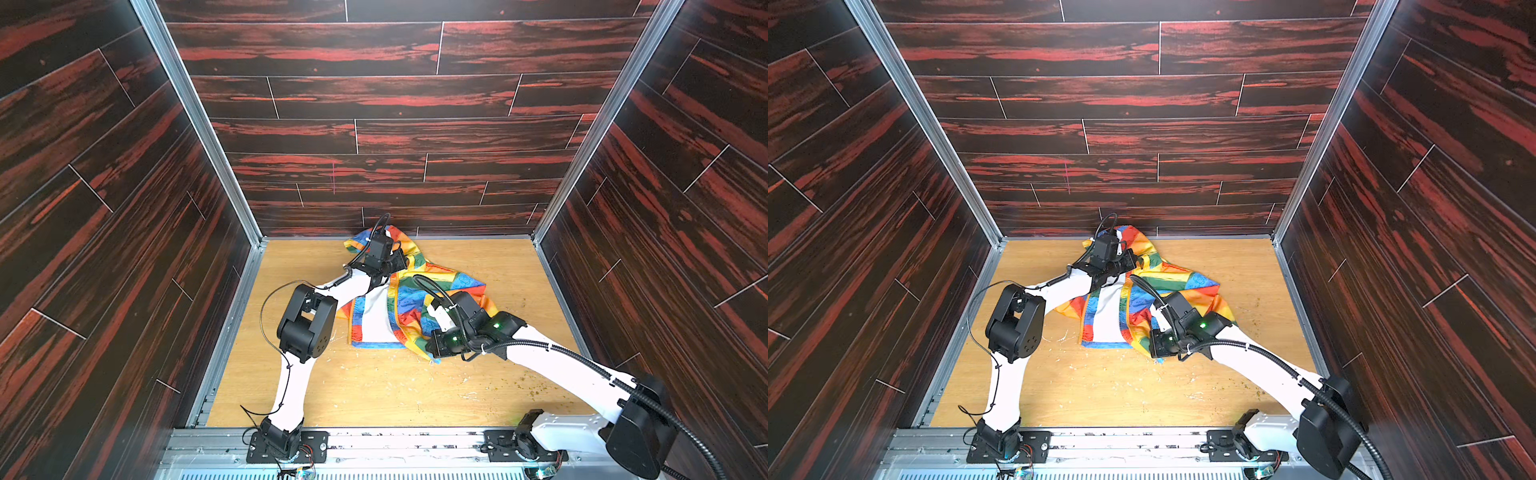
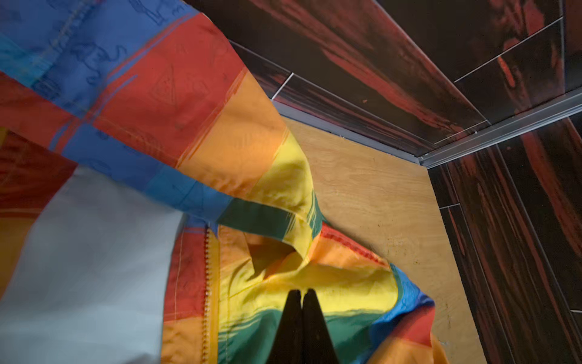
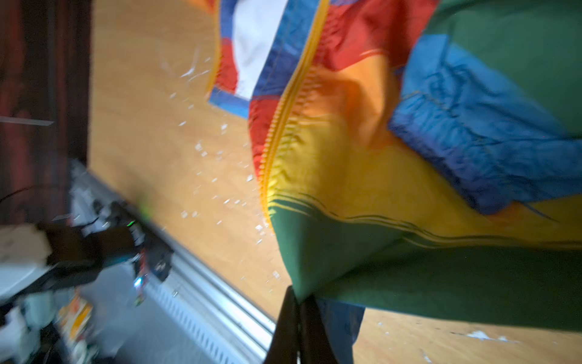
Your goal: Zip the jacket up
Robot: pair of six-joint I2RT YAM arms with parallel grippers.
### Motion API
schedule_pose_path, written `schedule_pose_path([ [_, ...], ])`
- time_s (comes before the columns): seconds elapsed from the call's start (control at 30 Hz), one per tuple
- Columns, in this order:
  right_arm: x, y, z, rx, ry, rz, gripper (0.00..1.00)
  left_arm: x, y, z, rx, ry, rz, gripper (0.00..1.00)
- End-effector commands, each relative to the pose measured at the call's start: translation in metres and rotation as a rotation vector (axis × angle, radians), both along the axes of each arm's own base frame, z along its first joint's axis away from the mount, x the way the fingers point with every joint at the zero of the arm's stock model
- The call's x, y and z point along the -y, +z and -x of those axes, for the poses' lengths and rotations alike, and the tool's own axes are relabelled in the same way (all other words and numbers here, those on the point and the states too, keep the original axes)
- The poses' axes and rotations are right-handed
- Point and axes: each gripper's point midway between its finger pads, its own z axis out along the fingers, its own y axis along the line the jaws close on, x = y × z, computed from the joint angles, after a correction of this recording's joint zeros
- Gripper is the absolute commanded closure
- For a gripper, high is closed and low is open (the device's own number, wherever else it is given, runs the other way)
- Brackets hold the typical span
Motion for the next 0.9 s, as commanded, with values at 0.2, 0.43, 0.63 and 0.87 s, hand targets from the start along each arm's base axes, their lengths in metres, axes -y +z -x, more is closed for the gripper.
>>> schedule_pose_path([
  [0.2,0.004,-0.016,0.001,-0.137,-0.007,-0.104,0.44,-0.034,-0.002,0.01,-0.025,0.068,-0.105,0.48],
  [0.43,0.023,-0.041,-0.051,-0.085,-0.157,-0.016,0.4,-0.063,-0.002,0.039,-0.055,0.108,-0.163,0.31],
  [0.63,0.031,-0.091,-0.068,-0.139,-0.22,0.065,0.44,-0.102,-0.022,0.076,-0.134,0.171,-0.186,0.3],
  [0.87,0.063,-0.129,-0.075,-0.208,-0.339,0.127,0.43,-0.157,-0.025,0.132,-0.212,0.258,-0.28,0.21],
])
